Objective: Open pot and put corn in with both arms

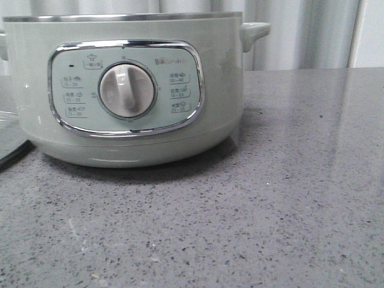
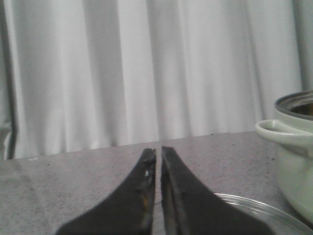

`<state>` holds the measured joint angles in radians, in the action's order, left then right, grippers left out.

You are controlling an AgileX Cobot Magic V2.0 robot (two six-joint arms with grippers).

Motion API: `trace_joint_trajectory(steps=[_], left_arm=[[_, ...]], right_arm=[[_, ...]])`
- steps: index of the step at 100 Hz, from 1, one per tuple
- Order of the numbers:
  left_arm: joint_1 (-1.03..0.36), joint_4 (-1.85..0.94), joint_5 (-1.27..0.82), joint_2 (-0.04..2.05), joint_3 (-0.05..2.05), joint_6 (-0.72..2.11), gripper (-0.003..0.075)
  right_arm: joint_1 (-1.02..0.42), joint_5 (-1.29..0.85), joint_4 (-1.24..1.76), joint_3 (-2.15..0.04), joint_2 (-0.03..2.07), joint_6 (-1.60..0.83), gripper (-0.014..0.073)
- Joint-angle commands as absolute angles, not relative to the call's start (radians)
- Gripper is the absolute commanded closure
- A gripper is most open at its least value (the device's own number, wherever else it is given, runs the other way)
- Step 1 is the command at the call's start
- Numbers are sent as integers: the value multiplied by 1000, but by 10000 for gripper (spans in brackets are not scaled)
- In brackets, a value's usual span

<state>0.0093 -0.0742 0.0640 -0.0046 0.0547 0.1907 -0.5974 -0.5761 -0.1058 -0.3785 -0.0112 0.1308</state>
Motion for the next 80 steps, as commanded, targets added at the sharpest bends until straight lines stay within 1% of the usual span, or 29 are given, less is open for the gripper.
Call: trace_joint_trajectory(steps=[1,11,14,33,53,80], left_arm=[[64,-21,116,-29,44,86,741],[96,-6,110,-40,-12,47,741],[97,0,17,-40,-7,47,741],[60,0,-303,-40,-10,47,741],[24,8,-295,-38,-10,46,741],[24,8,-293,-38,-10,46,741]], right_arm=[[-591,-491,-116,-401,-22,135,580],[-591,-491,-116,-401,-22,135,580],[-591,-491,-116,-401,-22,135,580],[-591,-491,-116,-401,-22,135,580],[-591,-491,-116,-401,-22,135,580],[-591,-491,-116,-401,-22,135,580]])
